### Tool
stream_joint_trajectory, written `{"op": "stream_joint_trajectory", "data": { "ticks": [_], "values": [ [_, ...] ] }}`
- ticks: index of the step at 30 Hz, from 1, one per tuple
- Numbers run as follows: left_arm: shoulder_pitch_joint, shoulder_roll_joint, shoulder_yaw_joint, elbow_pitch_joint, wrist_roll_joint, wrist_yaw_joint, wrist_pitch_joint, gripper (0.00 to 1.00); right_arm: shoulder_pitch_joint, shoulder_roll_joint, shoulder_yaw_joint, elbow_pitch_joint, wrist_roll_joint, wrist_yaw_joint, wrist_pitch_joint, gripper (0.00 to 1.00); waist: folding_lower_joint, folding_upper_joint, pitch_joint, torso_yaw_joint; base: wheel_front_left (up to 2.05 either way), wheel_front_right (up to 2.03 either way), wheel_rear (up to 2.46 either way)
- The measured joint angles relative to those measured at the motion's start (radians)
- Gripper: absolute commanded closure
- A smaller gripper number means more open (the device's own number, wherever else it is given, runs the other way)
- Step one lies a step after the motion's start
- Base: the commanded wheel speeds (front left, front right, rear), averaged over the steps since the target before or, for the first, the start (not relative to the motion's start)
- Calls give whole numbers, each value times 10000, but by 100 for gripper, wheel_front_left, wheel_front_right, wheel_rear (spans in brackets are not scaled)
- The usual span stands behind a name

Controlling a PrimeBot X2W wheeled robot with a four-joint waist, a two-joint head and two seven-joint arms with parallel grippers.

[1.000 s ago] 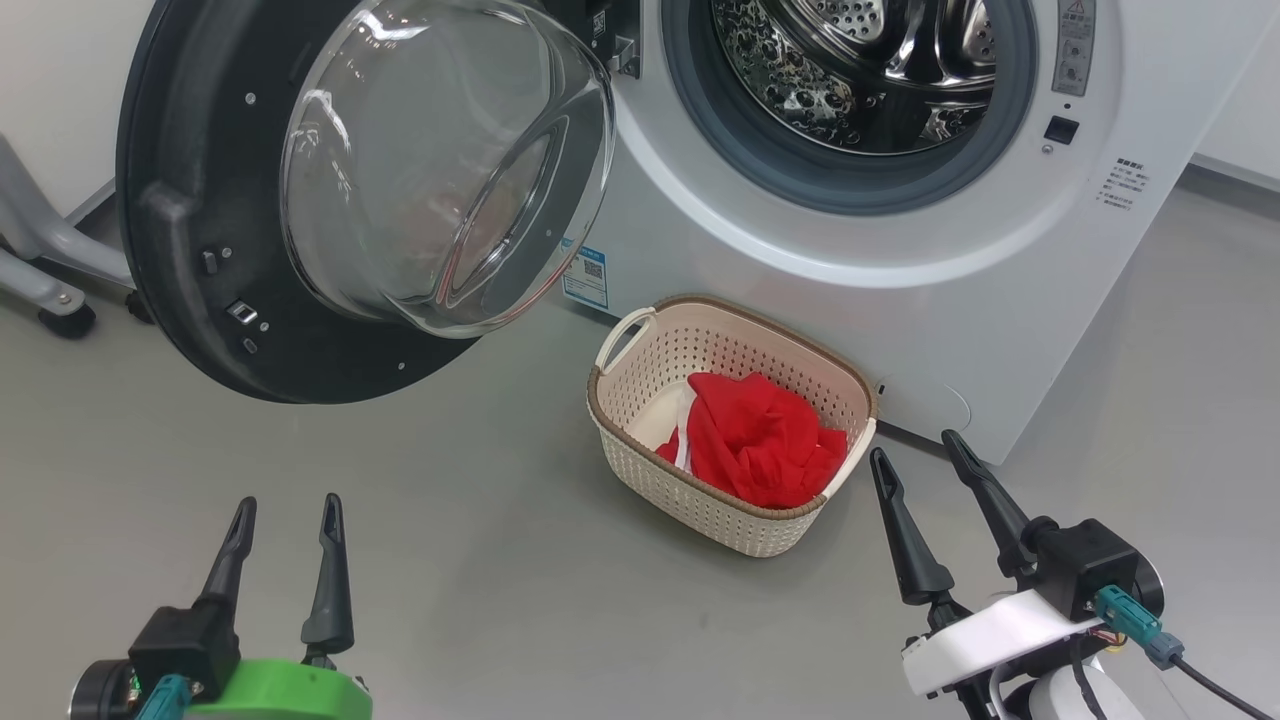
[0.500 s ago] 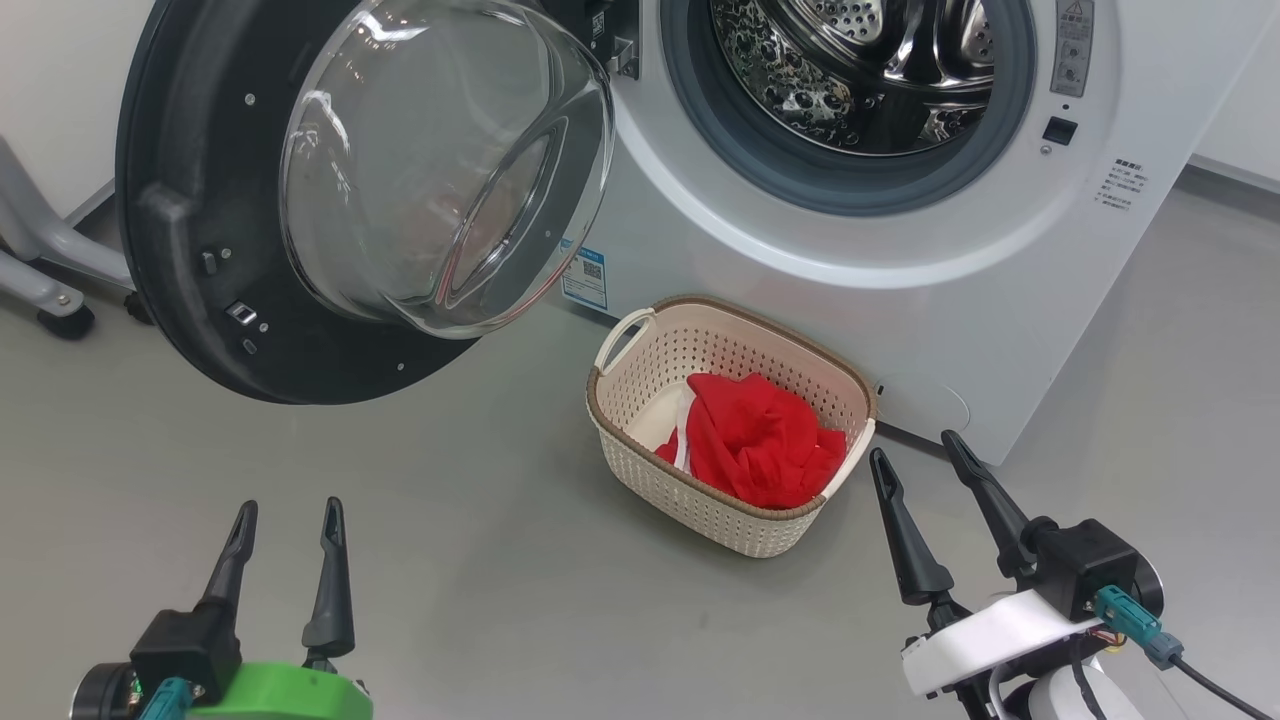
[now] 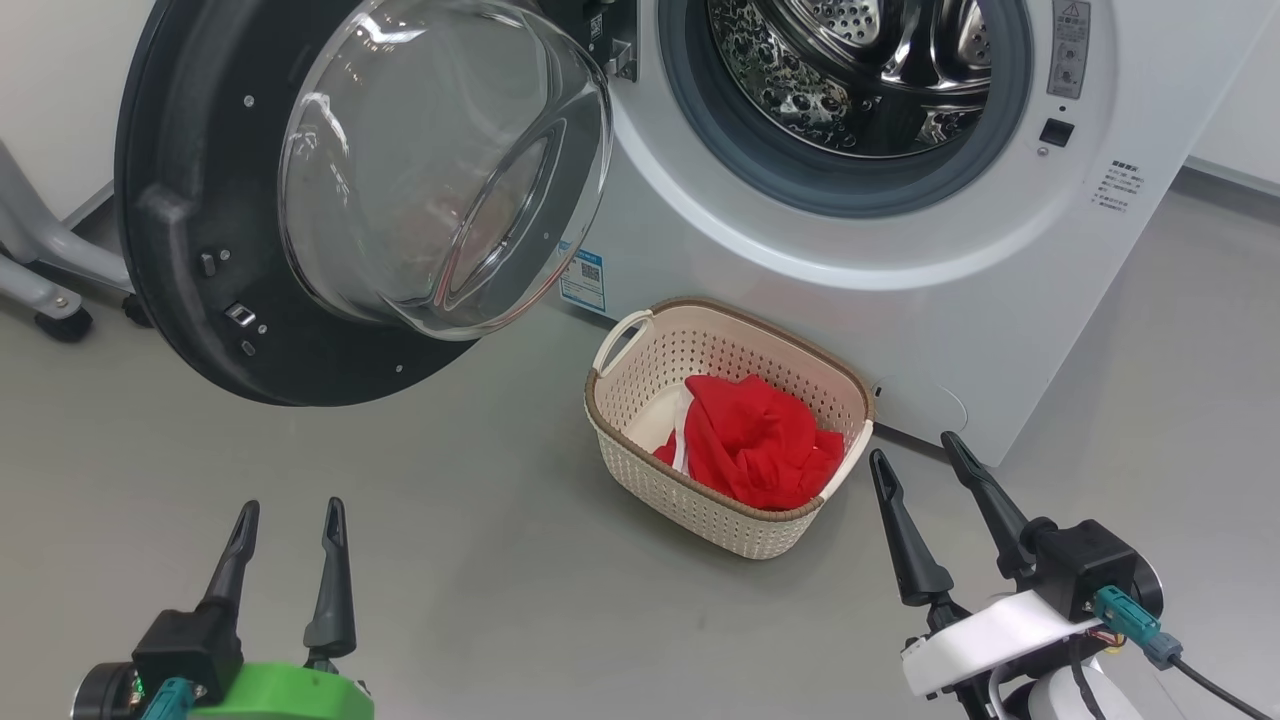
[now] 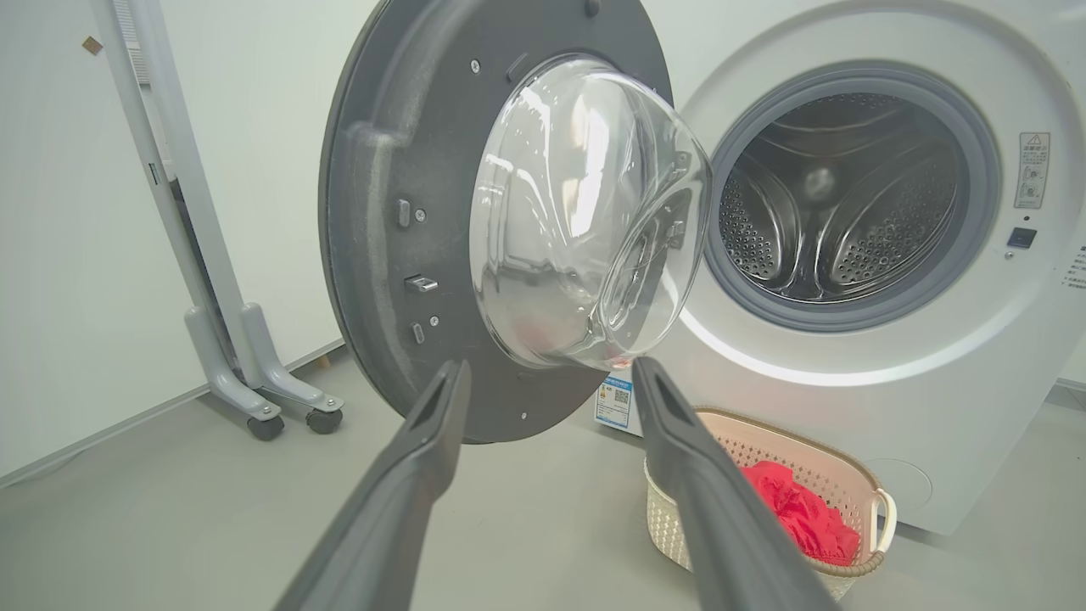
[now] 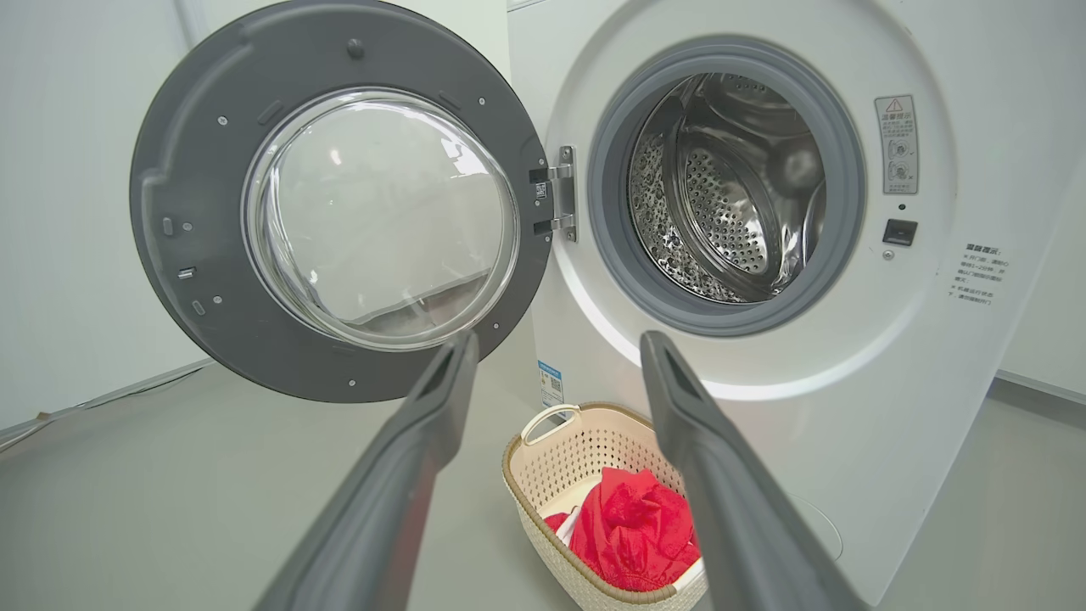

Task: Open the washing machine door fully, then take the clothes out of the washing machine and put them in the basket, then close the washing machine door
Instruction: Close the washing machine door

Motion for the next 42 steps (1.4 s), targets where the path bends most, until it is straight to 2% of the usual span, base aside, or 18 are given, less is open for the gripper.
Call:
{"op": "stream_joint_trajectory", "data": {
  "ticks": [3,4,5,6,13,16,26,34,40,42],
  "values": [
    [0,0,-12,2,0,0,0,0,0,0,0,6,0,0,0,0,0,0,-4,-3,0,0,0],
    [0,0,-17,10,0,-2,0,14,0,0,0,6,0,0,0,0,0,0,-5,-3,0,0,0],
    [0,0,-31,35,-6,-19,0,74,1,0,0,6,0,0,0,0,0,0,-6,-4,0,0,0],
    [3,-2,-40,42,-6,-36,2,100,1,0,0,6,0,0,-2,0,0,0,-6,-3,0,0,0],
    [-6,8,35,-278,0,-111,0,100,8,-13,-35,-100,-19,-117,-2,0,0,0,155,9,0,0,0],
    [-76,88,512,-828,-4,-113,0,100,9,-46,-19,-201,-35,-161,4,0,0,0,298,12,0,0,0],
    [-1304,1572,2320,-1829,-328,-82,-4,100,-53,-374,188,-648,-297,-151,443,0,0,0,1043,-305,0,0,0],
    [-3558,2796,4548,-1517,-2201,-100,606,100,-583,-679,251,-1030,-566,-61,740,0,0,0,1892,-753,0,0,0],
    [-4928,3053,5762,-226,-3940,54,1626,100,-866,-752,391,-1122,-594,92,859,0,0,0,2344,-1124,0,0,0],
    [-5355,3058,6149,293,-4585,255,1985,100,-926,-752,443,-1137,-596,115,892,0,0,0,2450,-1261,0,0,0]
  ]
}}
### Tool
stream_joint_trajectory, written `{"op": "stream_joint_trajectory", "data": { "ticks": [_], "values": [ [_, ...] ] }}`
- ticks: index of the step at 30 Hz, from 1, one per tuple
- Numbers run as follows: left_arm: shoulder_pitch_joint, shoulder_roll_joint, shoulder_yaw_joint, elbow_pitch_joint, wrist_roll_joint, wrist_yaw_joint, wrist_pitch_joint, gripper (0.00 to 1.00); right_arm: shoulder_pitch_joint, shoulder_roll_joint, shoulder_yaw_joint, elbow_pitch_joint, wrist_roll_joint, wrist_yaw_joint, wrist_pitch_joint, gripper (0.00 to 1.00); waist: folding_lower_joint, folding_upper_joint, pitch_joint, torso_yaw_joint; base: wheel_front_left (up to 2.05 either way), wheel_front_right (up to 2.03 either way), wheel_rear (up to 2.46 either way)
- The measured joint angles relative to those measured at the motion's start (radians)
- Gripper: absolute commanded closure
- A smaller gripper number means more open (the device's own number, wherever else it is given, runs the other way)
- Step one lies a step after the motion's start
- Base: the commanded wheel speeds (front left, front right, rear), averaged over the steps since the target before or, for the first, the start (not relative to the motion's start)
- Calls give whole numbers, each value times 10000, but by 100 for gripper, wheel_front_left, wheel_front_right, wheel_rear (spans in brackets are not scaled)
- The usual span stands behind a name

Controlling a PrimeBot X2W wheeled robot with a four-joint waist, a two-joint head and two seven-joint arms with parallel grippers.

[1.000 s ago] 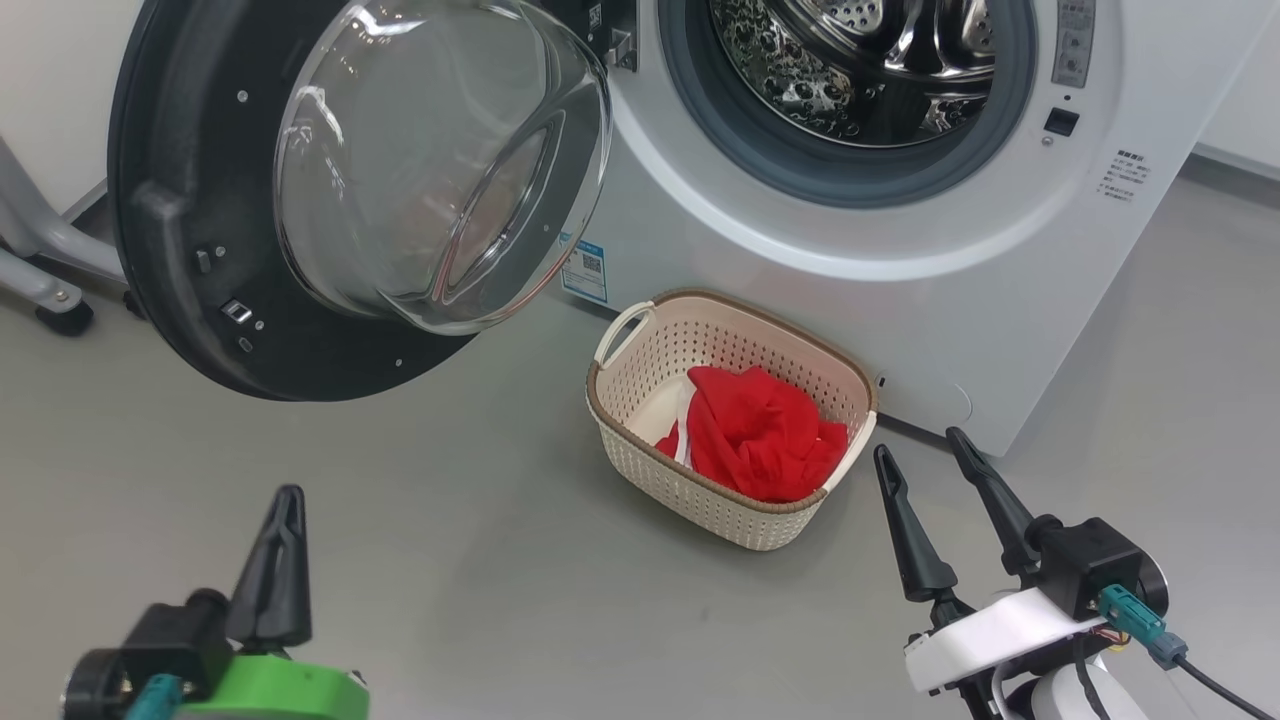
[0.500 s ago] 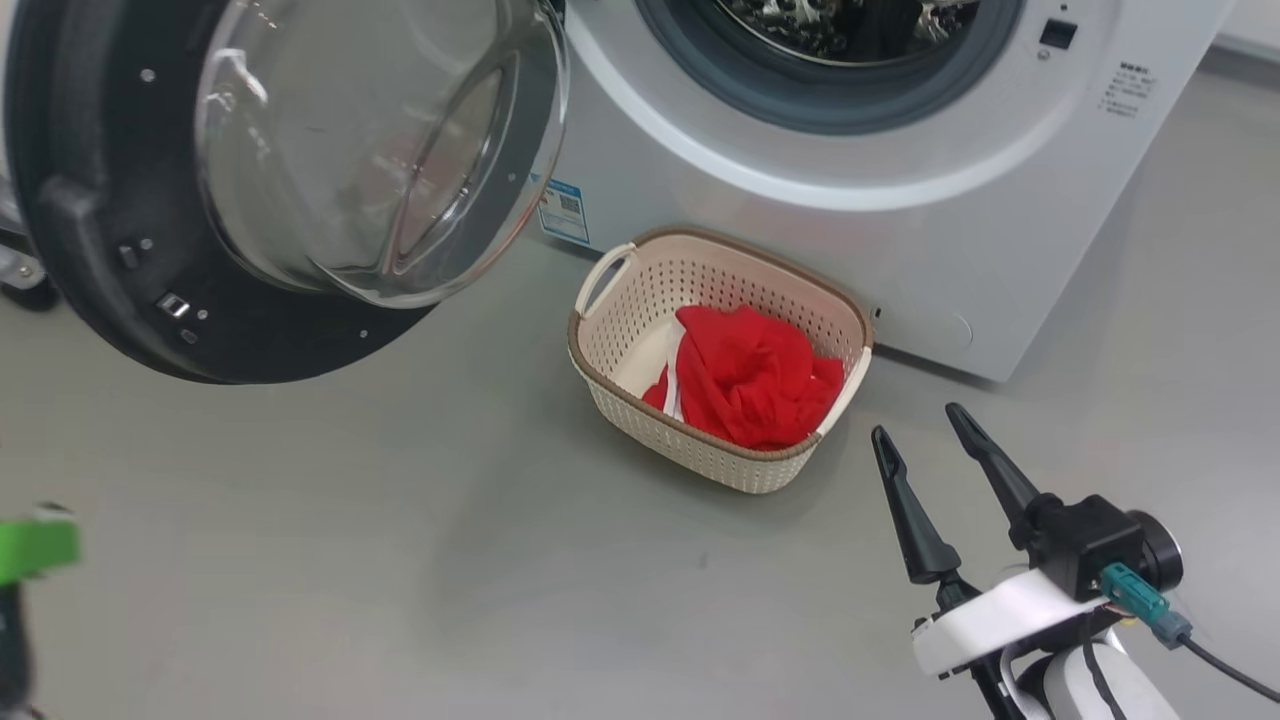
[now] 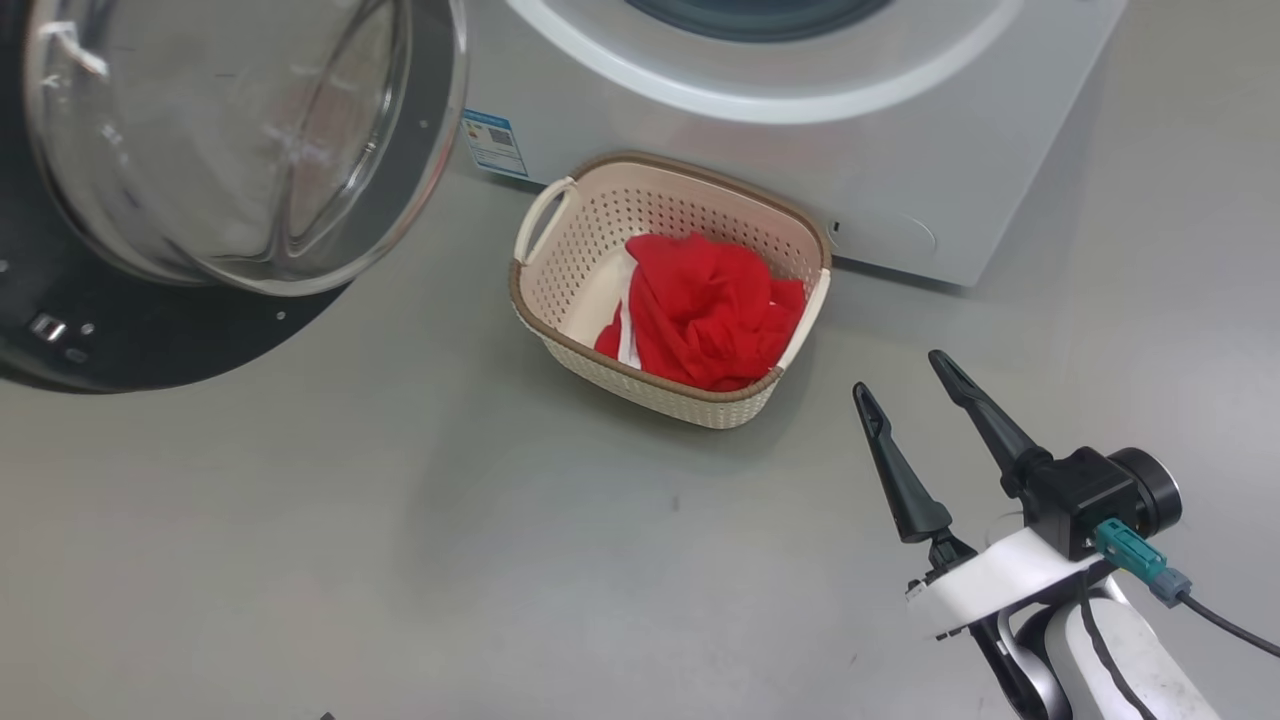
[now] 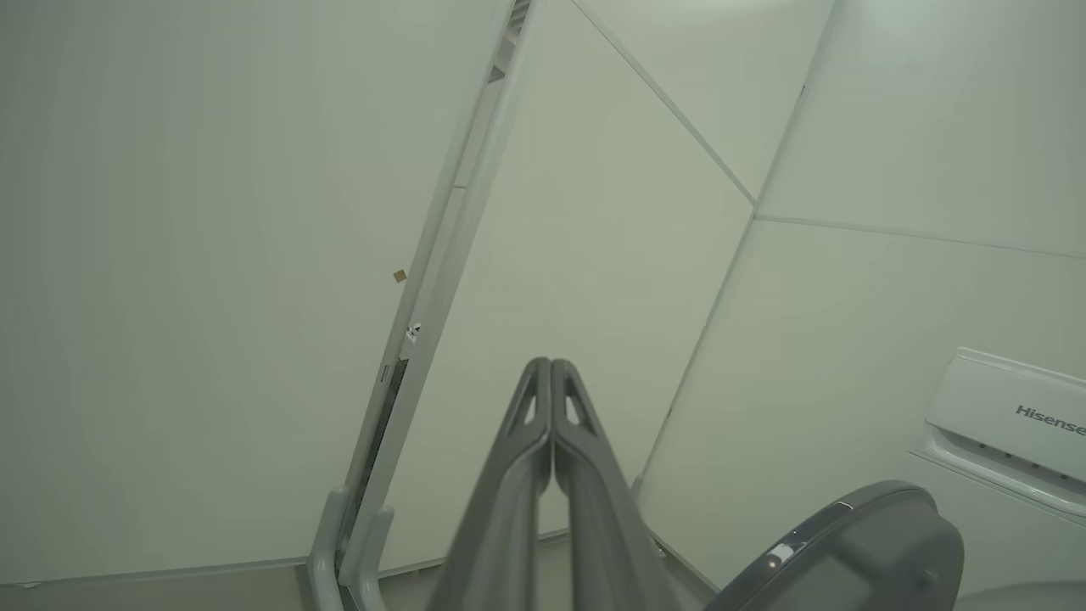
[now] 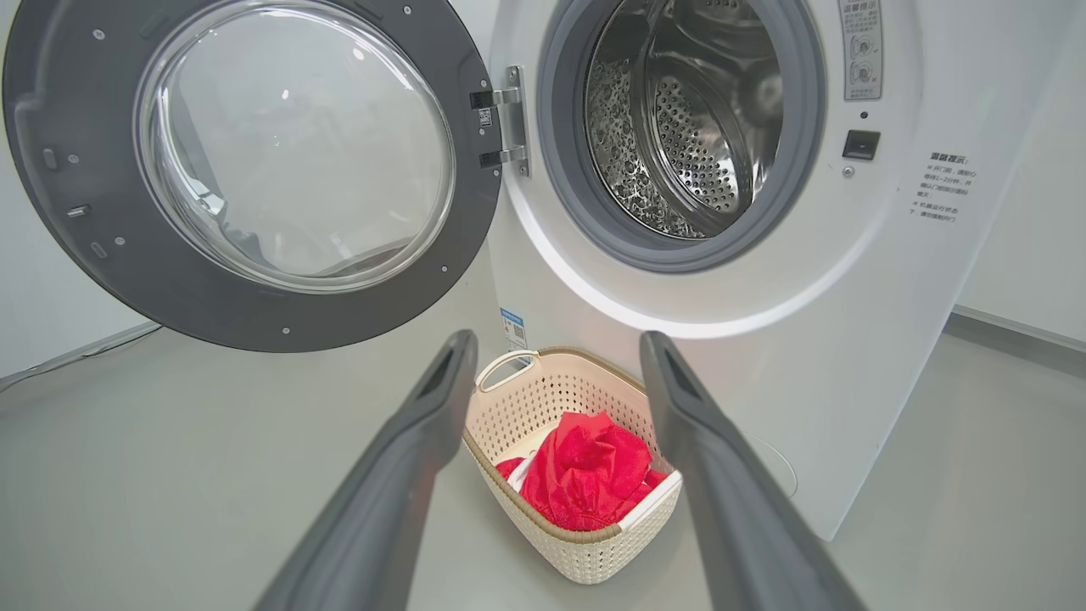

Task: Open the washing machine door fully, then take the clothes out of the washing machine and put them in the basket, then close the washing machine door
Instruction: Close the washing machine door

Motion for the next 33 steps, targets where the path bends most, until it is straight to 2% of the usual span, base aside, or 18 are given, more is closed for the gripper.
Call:
{"op": "stream_joint_trajectory", "data": {
  "ticks": [8,17,26,33],
  "values": [
    [-1028,224,1135,1925,-1233,922,1187,100,-150,-10,-8,-27,2,29,2,0,0,0,297,-525,0,0,0],
    [-1789,259,2113,3615,-2178,1078,1860,100,-156,2,188,-23,2,90,77,0,0,0,489,-906,0,0,0],
    [-2619,-176,2972,5016,-3356,1172,2642,100,-172,0,213,-23,0,104,77,0,0,0,491,-1018,0,0,0],
    [-2925,-104,3131,5731,-3440,1244,3072,100,-186,2,226,-17,0,119,77,0,-1,0,442,-1110,0,0,0]
  ]
}}
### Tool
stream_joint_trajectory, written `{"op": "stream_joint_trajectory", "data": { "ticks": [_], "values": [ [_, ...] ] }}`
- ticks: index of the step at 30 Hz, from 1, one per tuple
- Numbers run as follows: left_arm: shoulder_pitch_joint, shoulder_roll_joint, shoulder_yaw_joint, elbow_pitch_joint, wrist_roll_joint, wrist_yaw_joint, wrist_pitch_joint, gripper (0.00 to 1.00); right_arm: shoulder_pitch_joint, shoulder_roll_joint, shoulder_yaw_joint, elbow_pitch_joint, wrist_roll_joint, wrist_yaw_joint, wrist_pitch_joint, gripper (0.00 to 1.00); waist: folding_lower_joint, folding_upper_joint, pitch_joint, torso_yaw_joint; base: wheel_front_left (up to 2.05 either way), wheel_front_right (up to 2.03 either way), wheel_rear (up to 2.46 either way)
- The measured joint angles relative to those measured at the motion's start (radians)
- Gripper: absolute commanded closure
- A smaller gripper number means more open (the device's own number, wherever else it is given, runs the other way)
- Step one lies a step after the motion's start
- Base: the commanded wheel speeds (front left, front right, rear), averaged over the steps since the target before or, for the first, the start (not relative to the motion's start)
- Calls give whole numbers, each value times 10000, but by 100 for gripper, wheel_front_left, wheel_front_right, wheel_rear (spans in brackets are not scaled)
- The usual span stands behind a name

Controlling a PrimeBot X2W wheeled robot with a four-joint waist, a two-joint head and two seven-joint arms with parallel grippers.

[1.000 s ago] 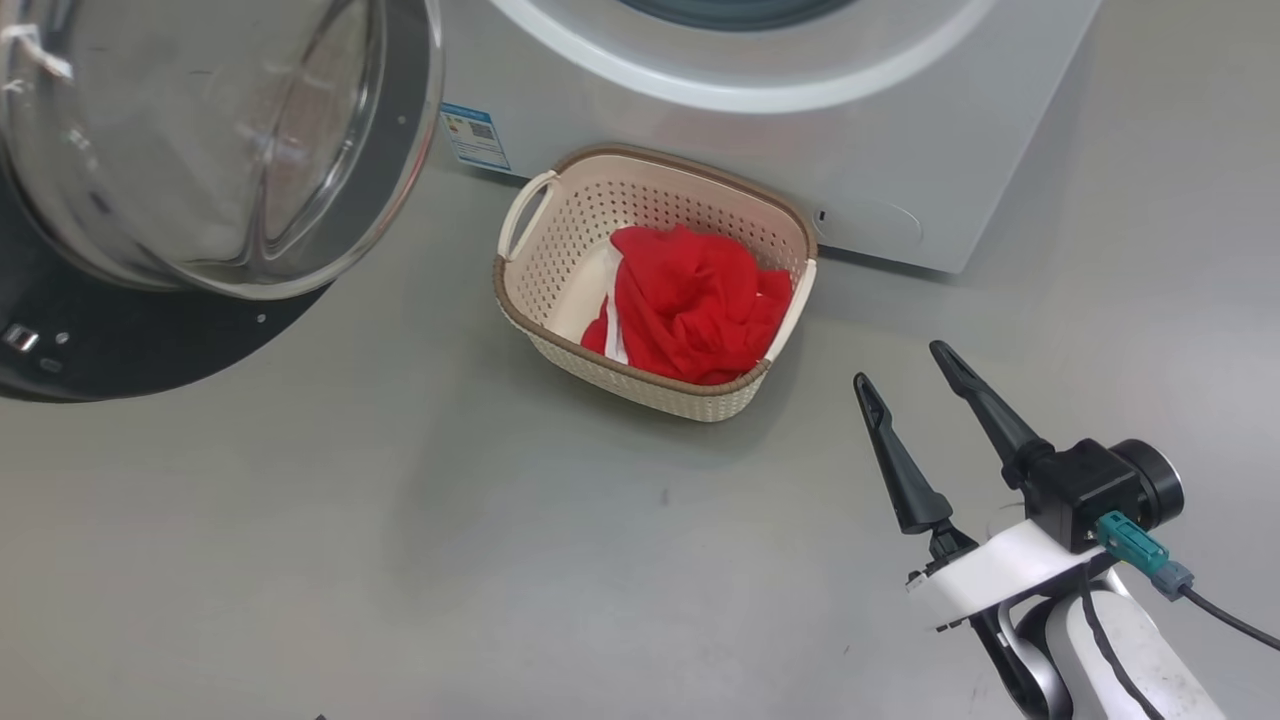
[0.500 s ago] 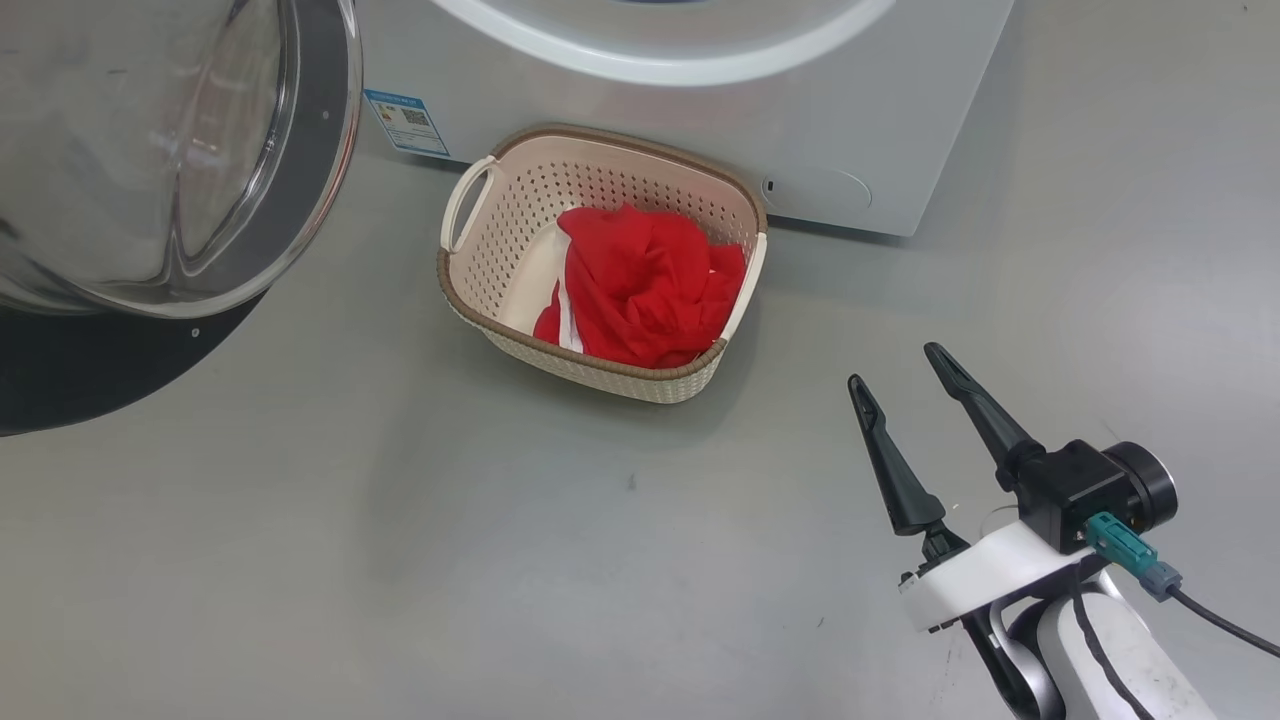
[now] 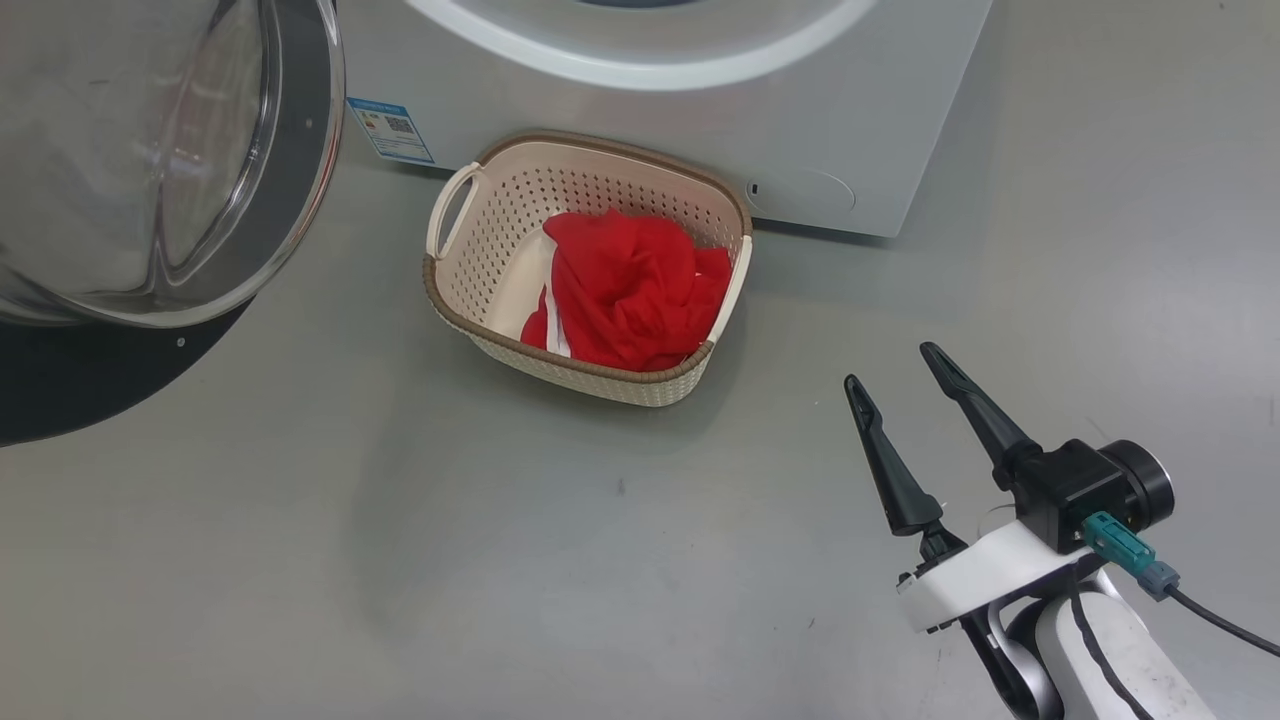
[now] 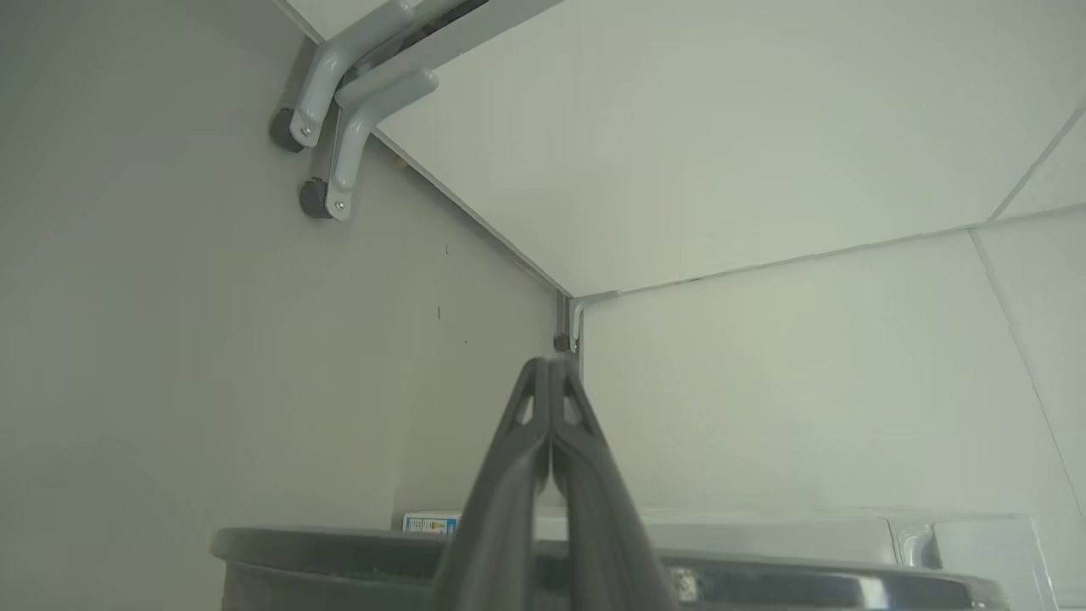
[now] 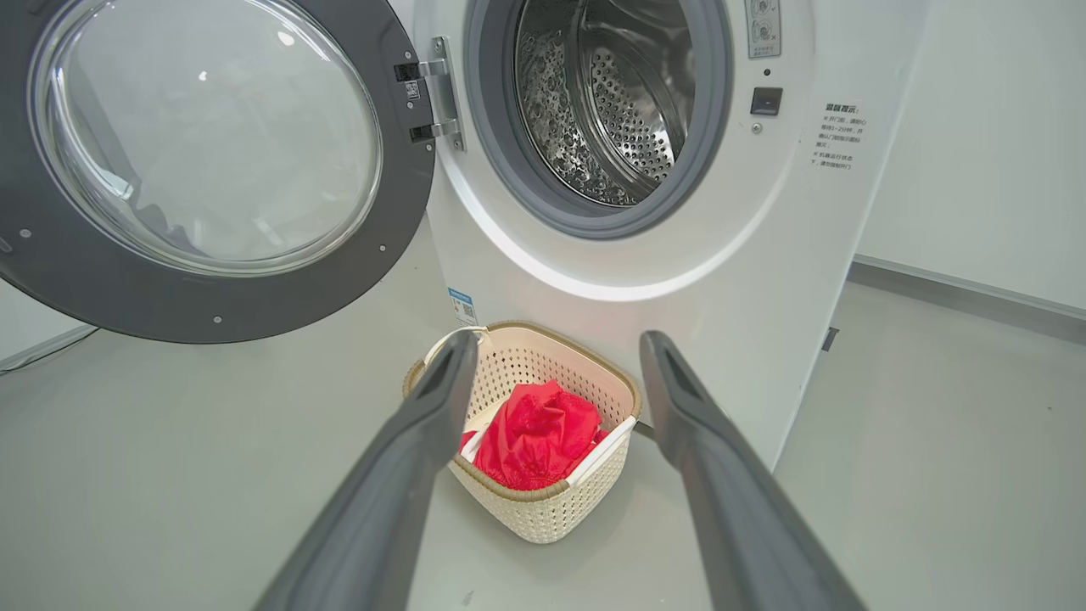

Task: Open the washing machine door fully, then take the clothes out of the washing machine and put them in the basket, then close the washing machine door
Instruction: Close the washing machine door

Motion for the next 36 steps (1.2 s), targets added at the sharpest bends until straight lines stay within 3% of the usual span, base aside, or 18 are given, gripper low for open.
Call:
{"op": "stream_joint_trajectory", "data": {
  "ticks": [12,36],
  "values": [
    [-508,25,286,1492,-188,0,648,100,-1,2,69,42,0,56,0,0,1,0,-99,-168,0,0,0],
    [-974,623,-146,2654,13,0,2309,100,-1,23,82,96,2,46,-19,0,0,0,-244,-274,0,0,0]
  ]
}}
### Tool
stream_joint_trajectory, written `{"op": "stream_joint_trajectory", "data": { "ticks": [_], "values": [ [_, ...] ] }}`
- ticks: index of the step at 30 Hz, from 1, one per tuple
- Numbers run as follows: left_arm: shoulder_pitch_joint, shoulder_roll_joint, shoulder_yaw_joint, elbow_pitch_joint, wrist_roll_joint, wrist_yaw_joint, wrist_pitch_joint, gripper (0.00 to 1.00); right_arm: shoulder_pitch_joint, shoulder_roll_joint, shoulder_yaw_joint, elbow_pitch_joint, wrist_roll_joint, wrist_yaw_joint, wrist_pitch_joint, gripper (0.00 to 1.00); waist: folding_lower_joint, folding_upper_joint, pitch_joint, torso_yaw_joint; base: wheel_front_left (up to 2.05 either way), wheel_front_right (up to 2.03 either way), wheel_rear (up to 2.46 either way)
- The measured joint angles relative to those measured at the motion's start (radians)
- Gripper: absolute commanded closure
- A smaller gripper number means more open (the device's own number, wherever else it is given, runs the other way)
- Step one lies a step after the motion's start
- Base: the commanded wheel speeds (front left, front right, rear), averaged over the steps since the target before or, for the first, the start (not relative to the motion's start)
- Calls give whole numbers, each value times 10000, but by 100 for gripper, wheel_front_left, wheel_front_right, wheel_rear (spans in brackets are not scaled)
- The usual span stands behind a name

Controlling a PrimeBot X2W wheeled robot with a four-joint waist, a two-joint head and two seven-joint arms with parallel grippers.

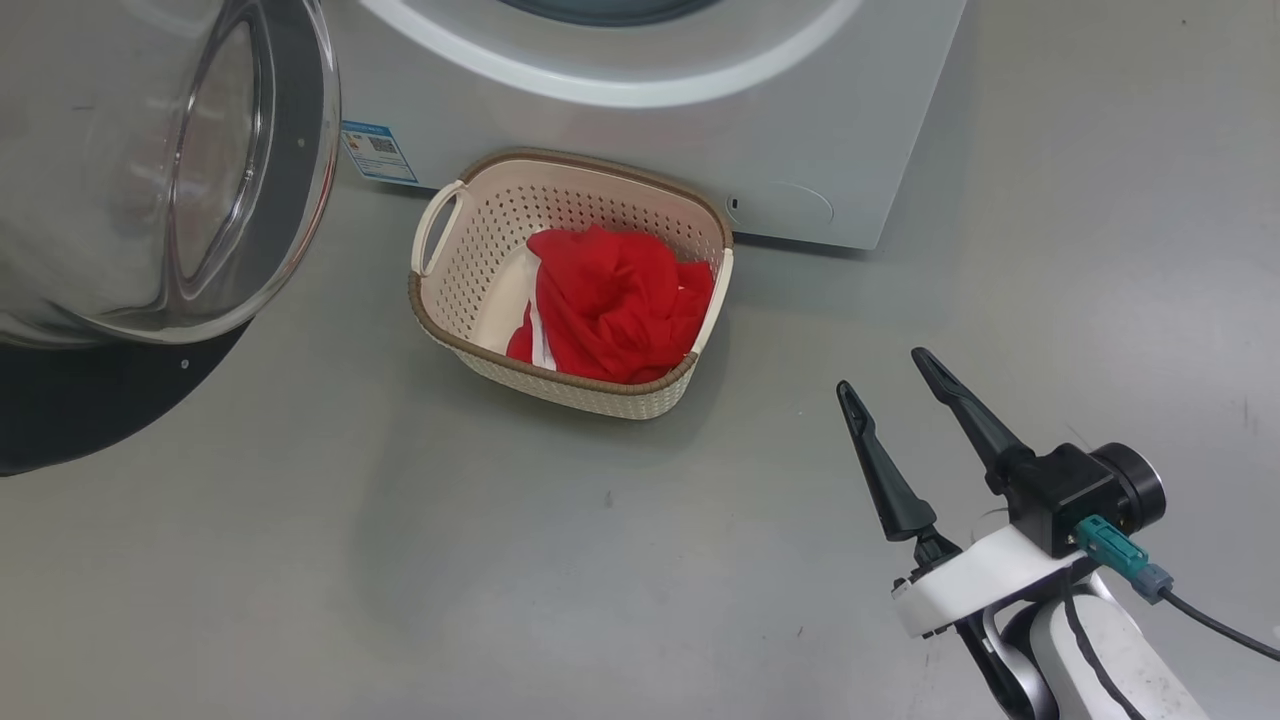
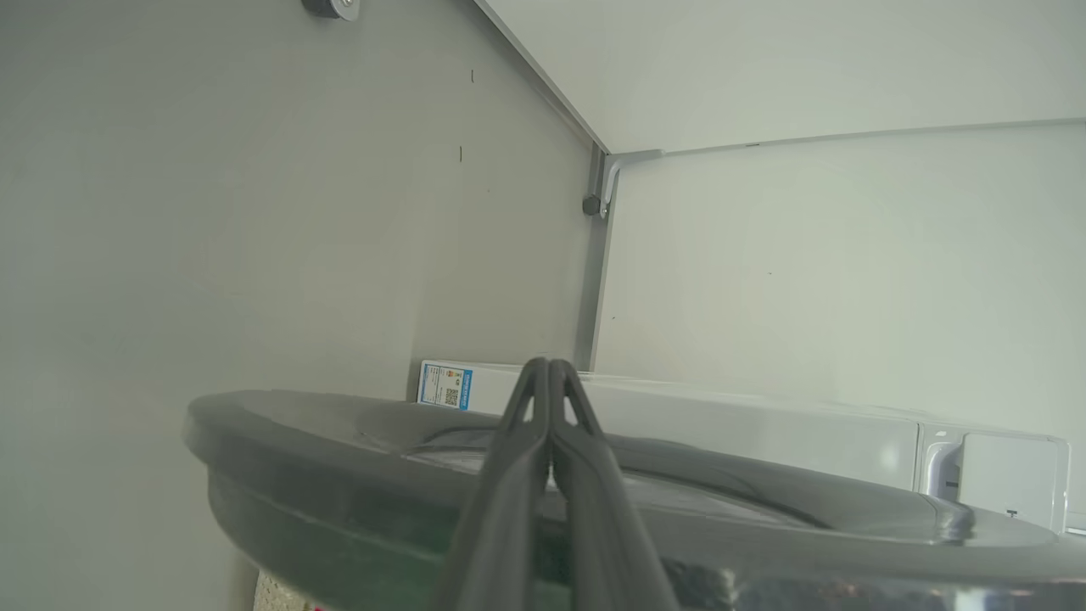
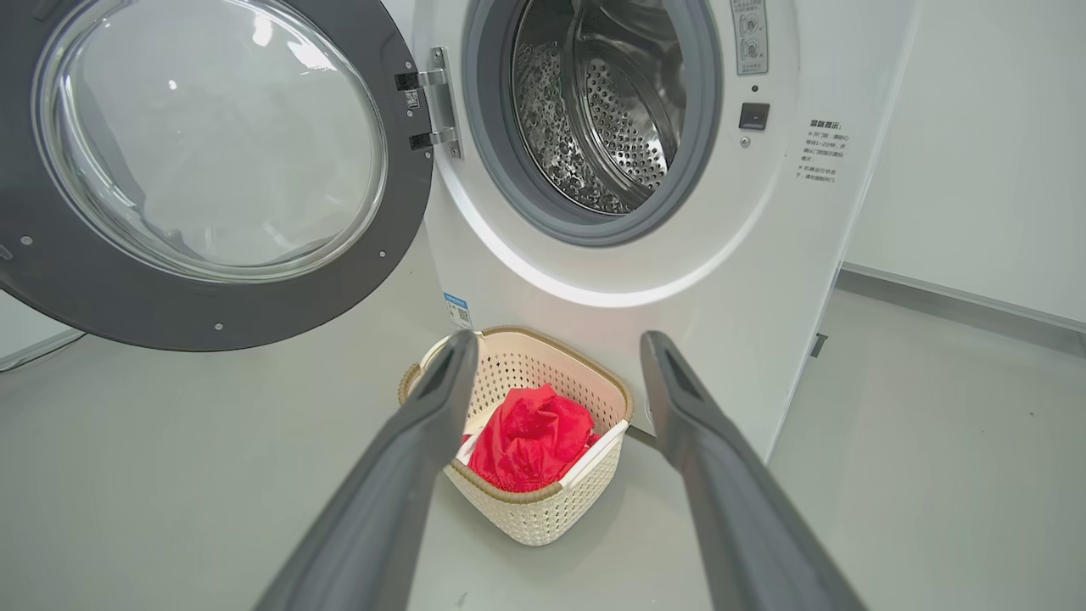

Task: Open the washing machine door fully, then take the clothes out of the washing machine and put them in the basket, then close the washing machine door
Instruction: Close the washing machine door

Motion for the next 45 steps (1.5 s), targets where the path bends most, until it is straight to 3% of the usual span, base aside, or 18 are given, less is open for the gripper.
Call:
{"op": "stream_joint_trajectory", "data": {
  "ticks": [18,32,45],
  "values": [
    [45,-385,-750,247,132,-198,1494,100,2,199,-33,326,40,-90,-263,0,0,0,-486,172,0,0,0],
    [472,-763,-970,228,42,-968,2763,100,8,326,-19,454,52,-92,-370,0,0,0,-772,270,0,0,0],
    [750,-1653,-1009,42,-623,-1732,4102,100,52,407,-19,606,140,-96,-439,0,0,0,-1058,344,0,0,0]
  ]
}}
